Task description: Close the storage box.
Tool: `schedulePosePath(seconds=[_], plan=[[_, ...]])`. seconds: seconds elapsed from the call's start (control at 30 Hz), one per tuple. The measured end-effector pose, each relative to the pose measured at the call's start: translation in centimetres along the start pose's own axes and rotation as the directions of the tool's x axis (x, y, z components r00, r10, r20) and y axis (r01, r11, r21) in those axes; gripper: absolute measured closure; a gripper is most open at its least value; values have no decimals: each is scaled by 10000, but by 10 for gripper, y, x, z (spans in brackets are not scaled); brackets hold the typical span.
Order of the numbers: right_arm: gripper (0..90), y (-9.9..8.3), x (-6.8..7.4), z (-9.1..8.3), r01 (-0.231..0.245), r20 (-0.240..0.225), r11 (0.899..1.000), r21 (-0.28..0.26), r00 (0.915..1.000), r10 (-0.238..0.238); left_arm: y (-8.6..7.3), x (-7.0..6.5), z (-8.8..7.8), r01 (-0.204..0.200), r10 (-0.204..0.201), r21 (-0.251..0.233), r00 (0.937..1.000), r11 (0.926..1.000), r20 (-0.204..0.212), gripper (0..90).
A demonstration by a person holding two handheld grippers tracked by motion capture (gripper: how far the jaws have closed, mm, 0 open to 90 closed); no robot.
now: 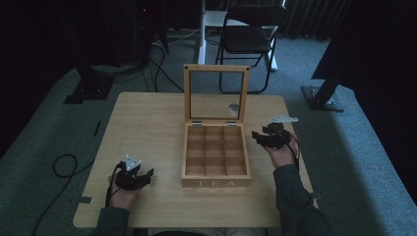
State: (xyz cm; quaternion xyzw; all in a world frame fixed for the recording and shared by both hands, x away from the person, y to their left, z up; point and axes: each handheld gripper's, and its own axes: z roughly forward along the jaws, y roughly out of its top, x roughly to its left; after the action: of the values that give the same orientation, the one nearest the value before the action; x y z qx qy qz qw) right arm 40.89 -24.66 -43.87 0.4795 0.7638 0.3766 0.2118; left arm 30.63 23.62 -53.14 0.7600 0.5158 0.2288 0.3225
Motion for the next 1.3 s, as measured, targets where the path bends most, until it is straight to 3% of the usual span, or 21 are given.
schedulePosePath(seconds=[0.2, 0.57, 0.67, 0.83, 1.17, 1.3], plan=[[485, 14, 1, 10, 626, 166, 9980, -102, 9979, -624, 0, -1, 1, -61, 61, 36, 10000, 10000, 21, 420], [471, 37, -8, 23, 453, -105, 9977, -509, 9989, -459, -1, -3, 4, -134, 134, 102, 9999, 9999, 31, 415], [475, 42, -10, 27, 203, -356, 9975, -671, 9991, -228, -2, -5, 5, -222, 221, 171, 9997, 9996, 67, 414], [519, 54, -12, 35, 105, -520, 9969, -786, 9985, -147, -2, -8, 6, -300, 297, 216, 9995, 9993, 139, 411], [516, 67, -15, 41, 106, -376, 9965, -823, 9992, -137, -2, -6, 5, -228, 226, 169, 9997, 9996, 138, 407], [509, 80, -14, 39, 321, -368, 9949, -954, 9987, -357, -3, -7, 5, -241, 238, 171, 9996, 9996, 162, 407]])
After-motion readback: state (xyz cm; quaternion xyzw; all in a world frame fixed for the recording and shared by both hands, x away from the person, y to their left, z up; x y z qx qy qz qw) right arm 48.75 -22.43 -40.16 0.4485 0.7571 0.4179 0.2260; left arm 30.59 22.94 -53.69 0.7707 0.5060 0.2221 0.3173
